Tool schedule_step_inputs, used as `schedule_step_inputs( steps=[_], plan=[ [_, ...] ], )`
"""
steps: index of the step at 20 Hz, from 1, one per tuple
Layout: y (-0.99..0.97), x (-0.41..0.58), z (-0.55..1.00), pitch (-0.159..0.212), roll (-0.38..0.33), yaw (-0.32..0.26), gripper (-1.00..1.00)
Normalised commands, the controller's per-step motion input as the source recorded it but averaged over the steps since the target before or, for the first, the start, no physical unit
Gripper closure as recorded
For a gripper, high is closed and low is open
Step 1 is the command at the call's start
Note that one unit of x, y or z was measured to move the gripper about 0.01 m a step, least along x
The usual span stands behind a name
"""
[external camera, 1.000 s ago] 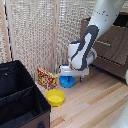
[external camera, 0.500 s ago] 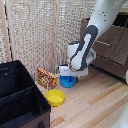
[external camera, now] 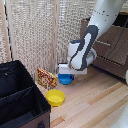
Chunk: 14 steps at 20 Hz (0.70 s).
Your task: Kindly move your gripper toward the top drawer's handle. With caution, hold the handle robustly using your gripper and pull open the top drawer. Let the handle go. Relocate your gripper to the bowl placed in the background. Gently hold the bowl using your gripper. Bring the gripper and the bowl to the ajar drawer. Softly release the bowl into it.
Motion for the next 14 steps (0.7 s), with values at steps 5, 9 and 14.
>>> schedule_step_inputs(
  steps=[5, 9, 14],
  plan=[
    [0.27, 0.001, 0.22, -0.06, 0.093, 0.0, 1.0],
    [0.62, 0.104, 0.24, 0.0, 0.072, 0.0, 1.0],
    [0.83, 0.33, 0.21, 0.025, 0.033, -0.007, 1.0]
  ],
)
